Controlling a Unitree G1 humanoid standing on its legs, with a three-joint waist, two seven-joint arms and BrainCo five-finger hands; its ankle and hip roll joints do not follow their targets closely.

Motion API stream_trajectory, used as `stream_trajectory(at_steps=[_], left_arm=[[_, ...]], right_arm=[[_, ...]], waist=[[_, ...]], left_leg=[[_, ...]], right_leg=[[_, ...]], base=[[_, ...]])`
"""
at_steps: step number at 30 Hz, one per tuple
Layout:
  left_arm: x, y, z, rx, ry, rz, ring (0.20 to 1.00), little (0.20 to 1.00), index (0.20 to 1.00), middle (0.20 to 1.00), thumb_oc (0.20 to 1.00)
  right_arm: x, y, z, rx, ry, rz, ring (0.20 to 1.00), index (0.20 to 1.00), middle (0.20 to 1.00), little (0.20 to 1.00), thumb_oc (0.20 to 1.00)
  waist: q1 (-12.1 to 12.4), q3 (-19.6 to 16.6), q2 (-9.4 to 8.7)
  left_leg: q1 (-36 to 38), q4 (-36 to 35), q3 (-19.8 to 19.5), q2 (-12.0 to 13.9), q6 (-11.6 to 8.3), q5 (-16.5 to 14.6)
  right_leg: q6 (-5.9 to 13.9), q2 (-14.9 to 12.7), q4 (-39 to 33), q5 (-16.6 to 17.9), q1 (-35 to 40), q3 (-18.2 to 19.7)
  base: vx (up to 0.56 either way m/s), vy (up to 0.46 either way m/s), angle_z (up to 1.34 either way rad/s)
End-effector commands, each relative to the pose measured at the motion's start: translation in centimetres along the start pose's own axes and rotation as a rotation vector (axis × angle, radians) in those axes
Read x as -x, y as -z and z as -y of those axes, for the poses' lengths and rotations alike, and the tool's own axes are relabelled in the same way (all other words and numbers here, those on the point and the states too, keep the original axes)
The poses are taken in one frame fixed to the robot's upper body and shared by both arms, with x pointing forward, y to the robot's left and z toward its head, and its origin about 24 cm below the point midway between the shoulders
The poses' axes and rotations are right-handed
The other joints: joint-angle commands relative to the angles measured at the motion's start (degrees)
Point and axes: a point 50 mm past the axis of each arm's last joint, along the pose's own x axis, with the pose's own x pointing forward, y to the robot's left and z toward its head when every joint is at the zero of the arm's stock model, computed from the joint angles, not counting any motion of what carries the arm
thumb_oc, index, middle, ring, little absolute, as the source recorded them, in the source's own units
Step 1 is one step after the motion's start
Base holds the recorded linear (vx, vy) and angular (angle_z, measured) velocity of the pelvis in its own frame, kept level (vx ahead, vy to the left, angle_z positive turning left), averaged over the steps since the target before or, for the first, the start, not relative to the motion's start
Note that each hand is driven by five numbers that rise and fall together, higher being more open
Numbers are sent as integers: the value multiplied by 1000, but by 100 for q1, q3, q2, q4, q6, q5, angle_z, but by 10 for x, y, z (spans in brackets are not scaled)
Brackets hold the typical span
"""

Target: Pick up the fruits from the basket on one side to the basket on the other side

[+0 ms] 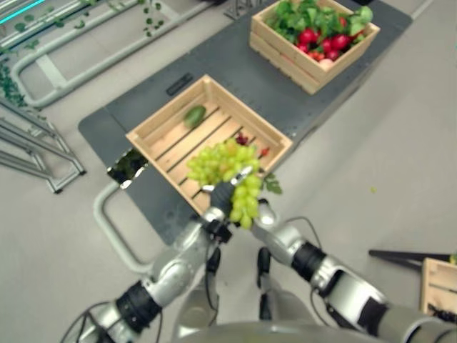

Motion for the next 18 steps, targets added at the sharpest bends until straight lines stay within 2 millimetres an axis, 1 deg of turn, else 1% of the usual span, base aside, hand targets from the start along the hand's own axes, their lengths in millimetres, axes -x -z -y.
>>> stream_trajectory(at_steps=[1,6,12,13,14,15,16,17,18], left_arm=[[-10,-11,27,12,156,73,200,200,200,200,200],[-6,-17,24,9,148,96,200,200,200,200,200],[-3,-21,18,8,118,120,200,200,200,200,200],[-3,-22,16,11,100,132,200,200,200,200,200],[-3,-24,15,13,94,142,200,200,200,200,200],[-3,-24,15,13,94,141,200,200,200,200,200],[-2,-24,12,14,78,145,200,200,200,200,200],[-2,-24,12,14,78,145,200,200,200,200,200],[-2,-24,11,16,69,147,200,200,200,200,200]], right_arm=[[-12,-43,-45,-8,-157,203,1000,1000,1000,1000,1000],[-9,-51,-40,31,-135,246,1000,1000,1000,1000,1000],[0,-49,-33,84,-146,261,1000,1000,1000,1000,1000],[5,-41,-27,15,-122,242,1000,1000,1000,1000,1000],[8,-37,-25,-45,-117,232,1000,1000,1000,1000,1000],[8,-37,-25,-45,-117,231,1000,1000,1000,1000,1000],[13,-30,-22,-142,-115,209,1000,1000,1000,1000,1000],[13,-30,-22,-142,-115,209,1000,1000,1000,1000,1000],[15,-25,-23,-216,-119,196,1000,1000,1000,1000,1000]], waist=[[-81,-279,-141],[-67,-264,-140],[-108,-243,-162],[-145,-228,-167],[-163,-215,-173],[-164,-217,-172],[-190,-203,-177],[-190,-203,-177],[-207,-187,-183]], left_leg=[[-174,39,-280,-387,408,-383],[-184,40,-274,-400,417,-378],[-193,36,-272,-407,424,-376],[-194,35,-282,-406,424,-372],[-201,36,-282,-407,423,-370],[-201,36,-282,-407,423,-370],[-204,35,-282,-411,422,-370],[-204,35,-282,-411,422,-370],[-211,33,-277,-418,422,-369]], right_leg=[[612,-266,165,-378,-79,-16],[625,-282,175,-366,-91,-21],[632,-295,177,-359,-96,-30],[637,-304,184,-361,-97,-33],[638,-310,187,-363,-101,-33],[638,-310,187,-363,-100,-34],[642,-314,191,-364,-109,-33],[642,-314,191,-364,-109,-33],[642,-310,190,-359,-121,-28]], base=[[0,0,0],[0,0,0],[0,0,0],[0,0,0],[0,0,0],[0,0,0],[0,0,0],[0,0,0],[0,0,0]])
